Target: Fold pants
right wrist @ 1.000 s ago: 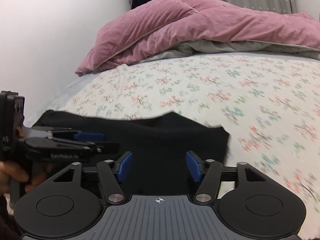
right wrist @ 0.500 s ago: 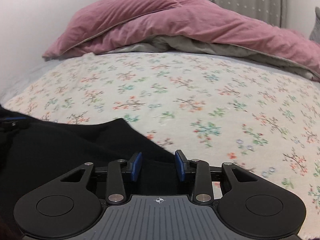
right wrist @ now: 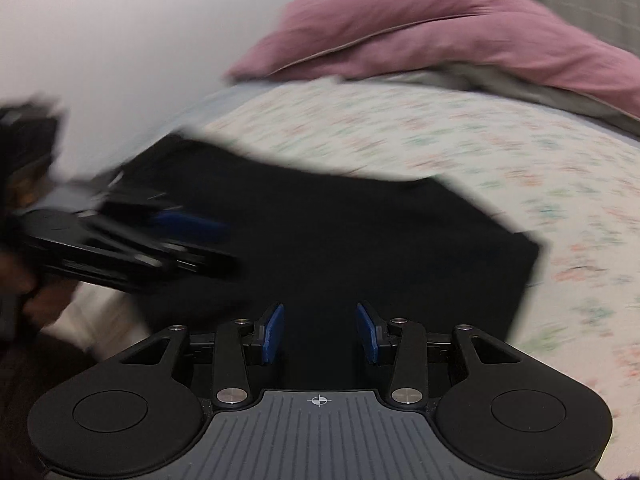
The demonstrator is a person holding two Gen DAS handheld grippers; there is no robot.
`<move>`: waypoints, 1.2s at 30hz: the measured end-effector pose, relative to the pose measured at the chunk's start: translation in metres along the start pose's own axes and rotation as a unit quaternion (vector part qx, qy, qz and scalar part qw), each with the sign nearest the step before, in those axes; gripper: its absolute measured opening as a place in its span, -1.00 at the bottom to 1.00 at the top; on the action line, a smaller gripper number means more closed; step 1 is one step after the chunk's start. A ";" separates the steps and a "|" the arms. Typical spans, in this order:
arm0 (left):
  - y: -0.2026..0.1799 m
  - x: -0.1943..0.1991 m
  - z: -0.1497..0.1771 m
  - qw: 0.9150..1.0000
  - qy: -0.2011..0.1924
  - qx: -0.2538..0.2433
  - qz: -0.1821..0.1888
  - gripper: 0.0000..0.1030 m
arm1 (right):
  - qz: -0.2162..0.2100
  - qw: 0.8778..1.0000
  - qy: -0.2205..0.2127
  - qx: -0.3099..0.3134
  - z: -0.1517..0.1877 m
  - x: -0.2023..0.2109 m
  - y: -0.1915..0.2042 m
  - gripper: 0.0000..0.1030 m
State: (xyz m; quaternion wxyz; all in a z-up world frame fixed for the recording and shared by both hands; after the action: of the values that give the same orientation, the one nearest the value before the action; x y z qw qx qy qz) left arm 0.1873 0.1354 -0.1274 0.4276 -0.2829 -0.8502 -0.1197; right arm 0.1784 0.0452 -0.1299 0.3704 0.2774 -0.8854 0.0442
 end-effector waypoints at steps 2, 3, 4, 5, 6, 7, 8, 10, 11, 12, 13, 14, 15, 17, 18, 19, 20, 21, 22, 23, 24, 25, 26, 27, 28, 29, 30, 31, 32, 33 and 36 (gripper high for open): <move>-0.002 0.002 0.008 1.000 0.017 -0.018 -0.012 0.34 | 0.016 0.999 0.018 0.045 0.017 -0.005 0.018 -0.23; -0.002 0.004 0.010 0.999 0.022 -0.021 -0.013 0.34 | 0.027 0.998 0.023 0.057 0.025 -0.006 0.021 -0.23; -0.002 0.007 0.012 0.999 0.028 -0.027 -0.017 0.35 | 0.031 0.998 0.016 0.062 0.031 -0.002 0.021 -0.23; -0.004 0.009 0.016 0.999 0.034 -0.037 -0.021 0.36 | 0.031 0.998 0.011 0.061 0.035 0.003 0.018 -0.23; -0.006 0.012 0.019 0.998 0.035 -0.046 -0.023 0.36 | 0.031 0.998 0.012 0.054 0.038 0.007 0.015 -0.23; -0.006 0.015 0.020 0.998 0.035 -0.049 -0.022 0.36 | 0.032 0.998 0.014 0.046 0.041 0.013 0.010 -0.23; -0.006 0.017 0.021 0.998 0.037 -0.045 -0.021 0.36 | 0.035 0.998 0.017 0.041 0.044 0.019 0.004 -0.23; -0.006 0.022 0.021 0.998 0.036 -0.038 -0.022 0.36 | 0.050 0.998 0.022 0.042 0.049 0.029 -0.006 -0.23; -0.008 0.026 0.020 0.999 0.030 -0.035 -0.024 0.37 | 0.057 0.997 0.025 0.041 0.052 0.035 -0.012 -0.23; -0.011 0.029 0.019 0.999 0.023 -0.034 -0.023 0.42 | 0.059 0.997 0.026 0.032 0.053 0.042 -0.017 -0.23; -0.016 0.033 0.018 0.999 0.012 -0.033 -0.022 0.46 | 0.051 0.998 0.025 0.012 0.053 0.048 -0.025 -0.23; -0.023 0.037 0.018 0.999 0.000 -0.035 -0.017 0.52 | 0.039 0.999 0.024 -0.014 0.051 0.053 -0.032 -0.12; -0.031 0.041 0.017 0.999 -0.011 -0.038 -0.009 0.55 | 0.024 0.998 0.025 -0.047 0.049 0.059 -0.040 0.02; -0.048 0.044 0.014 0.998 -0.031 -0.050 0.007 0.60 | -0.012 0.993 0.027 -0.116 0.052 0.066 -0.057 0.07; -0.058 0.045 0.012 0.998 -0.038 -0.057 0.014 0.62 | -0.024 0.989 0.030 -0.142 0.053 0.068 -0.063 0.07; -0.067 0.044 0.011 0.997 -0.046 -0.065 0.019 0.62 | -0.035 0.985 0.035 -0.167 0.054 0.068 -0.069 0.07; -0.073 0.042 0.009 0.996 -0.050 -0.070 0.025 0.62 | -0.042 0.981 0.042 -0.184 0.052 0.066 -0.072 0.07; -0.081 0.039 0.007 0.995 -0.053 -0.077 0.032 0.62 | -0.049 0.976 0.052 -0.206 0.053 0.064 -0.076 0.07; -0.089 0.037 0.006 0.994 -0.057 -0.082 0.040 0.62 | -0.061 0.969 0.063 -0.230 0.056 0.061 -0.079 0.07; -0.095 0.034 0.005 0.993 -0.058 -0.087 0.046 0.62 | -0.071 0.963 0.073 -0.250 0.059 0.058 -0.081 0.05; -0.101 0.031 0.005 0.993 -0.059 -0.093 0.052 0.62 | -0.084 0.955 0.080 -0.273 0.062 0.055 -0.084 0.00; -0.107 0.028 0.005 0.992 -0.059 -0.099 0.057 0.62 | -0.092 0.948 0.084 -0.293 0.064 0.053 -0.086 -0.05; -0.113 0.025 0.005 0.991 -0.059 -0.105 0.062 0.62 | -0.102 0.942 0.085 -0.309 0.068 0.052 -0.087 -0.09; -0.119 0.023 0.006 0.990 -0.058 -0.113 0.066 0.62 | -0.111 0.936 0.085 -0.323 0.070 0.049 -0.089 -0.14; -0.124 0.018 0.004 0.989 -0.057 -0.123 0.068 0.62 | -0.120 0.930 0.086 -0.336 0.072 0.047 -0.090 -0.17; -0.130 0.015 0.003 0.987 -0.056 -0.133 0.071 0.62 | -0.131 0.924 0.089 -0.348 0.075 0.044 -0.091 -0.29; -0.136 0.013 0.002 0.985 -0.056 -0.142 0.073 0.62 | -0.143 0.917 0.094 -0.360 0.077 0.041 -0.092 -0.42; -0.139 0.013 0.001 0.984 -0.058 -0.151 0.073 0.62 | -0.149 0.912 0.097 -0.369 0.080 0.041 -0.094 -0.42; -0.143 0.012 -0.001 0.983 -0.061 -0.160 0.071 0.62 | -0.154 0.909 0.094 -0.377 0.081 0.042 -0.095 -0.43; -0.147 0.012 -0.003 0.981 -0.065 -0.169 0.068 0.62 | -0.159 0.906 0.091 -0.382 0.079 0.045 -0.096 -0.45; -0.159 0.007 -0.009 0.978 -0.073 -0.185 0.061 0.62 | -0.180 0.901 0.076 -0.387 0.071 0.053 -0.097 -0.46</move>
State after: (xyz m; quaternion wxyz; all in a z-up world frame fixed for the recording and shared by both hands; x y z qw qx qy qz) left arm 0.0973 0.0054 -0.1103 0.3109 -0.4163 -0.8234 -0.2281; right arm 0.1538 -0.0817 -0.1575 0.5166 0.2623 -0.7369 -0.3483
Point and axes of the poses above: each gripper's, at about its wrist camera, not at the fingertips, and x roughly against the way its jaws point, y to its left, z to its underside, the point moved 5 cm from there along -x, roughly the way its jaws point, and after that the axes turned 2 degrees about y, right-handed, at the moved point
